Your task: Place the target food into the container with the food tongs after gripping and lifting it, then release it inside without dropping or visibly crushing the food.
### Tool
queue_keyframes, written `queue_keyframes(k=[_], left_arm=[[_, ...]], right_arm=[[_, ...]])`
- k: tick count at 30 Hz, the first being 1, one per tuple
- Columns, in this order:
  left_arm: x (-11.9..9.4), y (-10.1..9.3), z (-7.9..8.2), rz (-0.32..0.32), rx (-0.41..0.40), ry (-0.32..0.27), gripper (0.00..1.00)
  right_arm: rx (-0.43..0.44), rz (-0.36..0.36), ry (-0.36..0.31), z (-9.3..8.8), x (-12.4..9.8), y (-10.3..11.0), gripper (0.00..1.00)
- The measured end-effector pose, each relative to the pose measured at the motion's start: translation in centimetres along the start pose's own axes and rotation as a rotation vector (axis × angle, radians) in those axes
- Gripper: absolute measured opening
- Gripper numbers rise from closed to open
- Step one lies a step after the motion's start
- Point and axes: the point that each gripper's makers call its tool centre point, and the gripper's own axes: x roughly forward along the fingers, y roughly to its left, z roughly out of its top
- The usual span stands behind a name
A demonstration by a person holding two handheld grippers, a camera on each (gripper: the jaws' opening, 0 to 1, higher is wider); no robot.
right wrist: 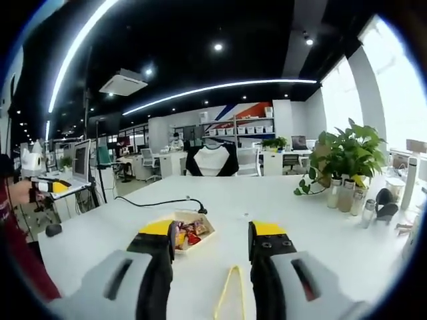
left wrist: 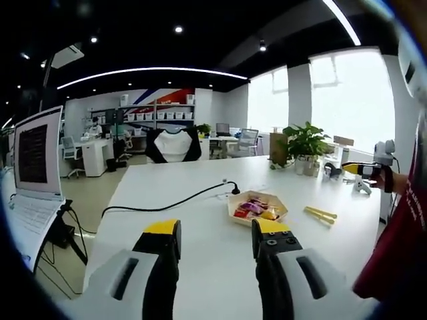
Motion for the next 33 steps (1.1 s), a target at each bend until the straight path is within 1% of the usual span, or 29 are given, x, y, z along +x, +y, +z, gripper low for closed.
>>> queue_keyframes(k=[1,2,3,4,5,6,7,8,9,10,12,13,15,16,19,21,25,28,33], left_arm=[[0.2,-0.4,-0.2,-0.02,-0.014,0.007,0.6],[0.5,-1.2,-0.5,-0.055,-0.015,0.022,0.71],[0.7,-1.4,-0.8,-0.055,-0.01,0.034,0.83],[0.9,-1.6,-1.1,-0.045,0.041,0.048,0.93],[1.0,-1.8,-1.1,-0.044,0.069,0.05,0.95],[1.1,-2.3,-1.3,-0.053,0.117,0.061,0.95],[1.2,-2.6,-1.4,-0.057,0.122,0.062,0.98],[1.5,-3.3,-1.5,-0.08,0.096,0.059,1.0],[1.5,-3.5,-1.6,-0.086,0.09,0.062,1.0],[1.7,-3.8,-1.8,-0.094,0.094,0.074,1.0],[1.8,-3.7,-2.2,-0.082,0.118,0.092,1.0],[1.8,-3.8,-2.2,-0.085,0.123,0.095,1.0],[1.7,-3.7,-2.1,-0.082,0.126,0.093,1.0],[1.6,-3.5,-1.8,-0.075,0.126,0.081,1.0],[1.5,-2.8,-1.1,-0.058,0.106,0.059,1.0],[1.4,-2.4,-0.9,-0.046,0.099,0.054,1.0],[1.4,-2.2,-0.8,-0.039,0.093,0.051,1.0],[1.5,-2.2,-1.0,-0.028,0.086,0.058,1.0],[1.5,-2.5,-1.2,-0.038,0.092,0.058,1.0]], right_arm=[[0.005,0.003,0.008,-0.2,0.1,0.1,0.46],[0.009,0.003,0.007,-0.2,0.2,0.2,0.53],[0.061,0.056,0.007,-0.4,0.5,1.3,0.61],[0.077,0.07,0.013,-0.5,0.6,1.6,0.71],[0.065,0.065,0.017,-0.7,0.8,1.6,0.85],[0.034,0.06,0.026,-1.0,1.1,1.9,0.94],[0.006,0.058,0.033,-1.2,1.2,2.0,1.0],[-0.06,0.019,0.034,-1.2,1.2,1.7,1.0],[-0.073,-0.001,0.025,-1.1,1.3,1.5,1.0],[-0.112,-0.002,0.042,-1.5,1.4,1.7,1.0],[-0.078,0.022,0.05,-1.7,1.5,2.1,1.0],[-0.041,0.032,0.07,-2.0,1.5,2.3,1.0],[-0.068,0.021,0.068,-1.9,1.5,1.9,1.0],[-0.072,0.017,0.067,-1.9,1.5,1.8,1.0],[-0.071,0.012,0.068,-1.7,1.4,1.5,1.0],[-0.07,0.008,0.067,-1.7,1.4,1.4,1.0],[-0.066,0.003,0.068,-1.7,1.3,1.0,1.0],[-0.078,0.009,0.078,-1.9,1.3,1.0,1.0],[-0.085,0.019,0.086,-2.0,1.5,1.1,1.0]])
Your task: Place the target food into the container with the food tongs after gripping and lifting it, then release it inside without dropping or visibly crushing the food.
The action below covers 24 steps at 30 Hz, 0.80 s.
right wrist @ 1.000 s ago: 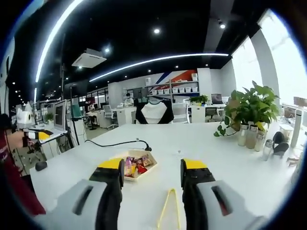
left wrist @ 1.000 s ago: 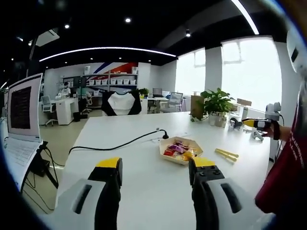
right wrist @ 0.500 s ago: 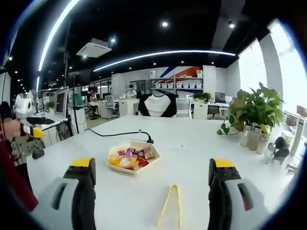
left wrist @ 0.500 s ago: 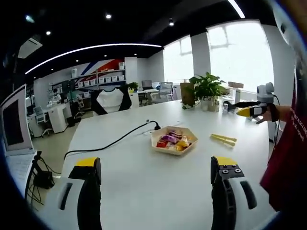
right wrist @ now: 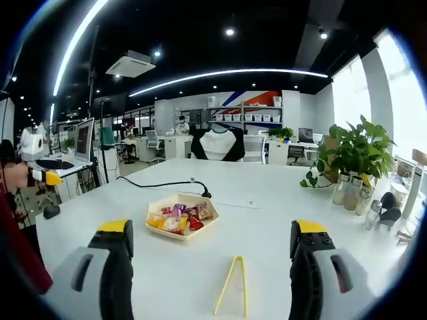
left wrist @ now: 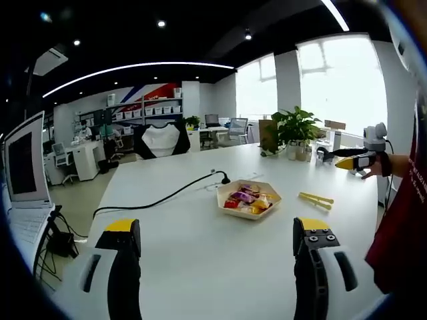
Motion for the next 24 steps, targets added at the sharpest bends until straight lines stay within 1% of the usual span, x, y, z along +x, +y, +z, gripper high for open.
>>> queue_keyframes(k=[5,11,19,24], left_arm=[[-0.2,0.4,0.4,0.011,-0.005,-0.019,1.0],[-0.2,0.3,0.0,0.009,-0.017,-0.015,1.0],[-0.2,0.2,0.0,0.007,-0.017,-0.017,1.0],[-0.5,0.2,-0.1,0.011,-0.016,-0.02,1.0]], right_arm=[[-0.017,0.017,0.012,-0.4,0.2,0.3,1.0],[-0.022,0.024,0.022,-1.1,0.2,0.3,1.0],[-0.018,0.021,0.028,-1.4,-0.1,0.3,1.0],[-0.013,0.022,0.021,-1.2,-0.1,0.4,1.0]])
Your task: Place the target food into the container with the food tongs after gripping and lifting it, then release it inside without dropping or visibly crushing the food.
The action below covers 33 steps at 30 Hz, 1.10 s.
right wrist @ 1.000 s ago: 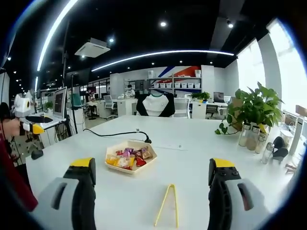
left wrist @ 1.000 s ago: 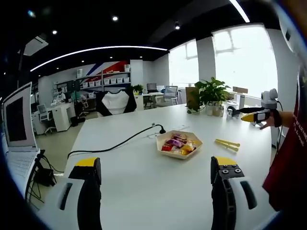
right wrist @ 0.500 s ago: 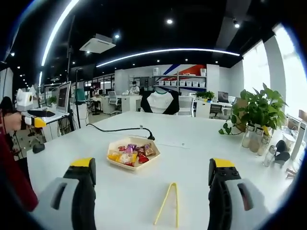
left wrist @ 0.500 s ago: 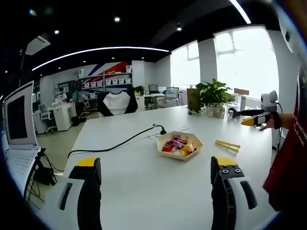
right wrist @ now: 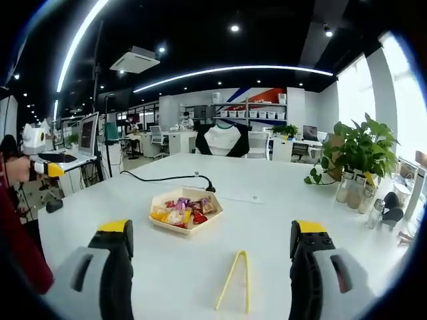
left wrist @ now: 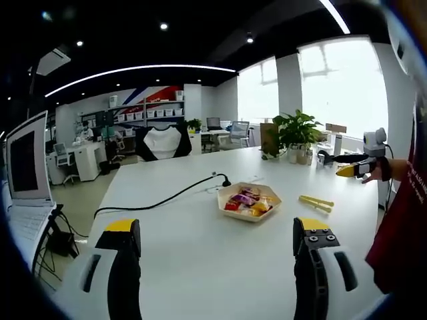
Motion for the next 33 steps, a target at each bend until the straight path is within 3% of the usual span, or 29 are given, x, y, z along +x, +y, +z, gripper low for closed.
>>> queue_keyframes(k=[6,9,14,21,27,33], left_arm=[[-0.3,0.1,-0.3,0.006,-0.018,0.0,1.0],[-0.5,0.4,0.0,0.016,-0.03,-0.008,1.0],[-0.9,1.2,1.3,0.039,-0.036,-0.043,1.0],[-1.8,1.9,2.6,0.074,0.003,-0.055,1.0],[-3.0,2.3,2.9,0.112,-0.006,-0.08,1.0],[-4.7,2.3,3.5,0.143,0.05,-0.086,0.98]], right_arm=[[0.0,-0.002,0.001,0.0,0.0,0.1,1.0],[0.027,-0.002,-0.03,0.6,-0.2,0.1,1.0],[0.019,-0.011,-0.068,1.6,-0.4,-0.2,1.0],[0.06,-0.025,-0.081,1.7,0.1,-0.2,1.0],[0.004,0.008,-0.06,1.6,0.2,1.0,1.0],[0.004,-0.033,-0.08,2.2,-0.3,-0.2,0.93]])
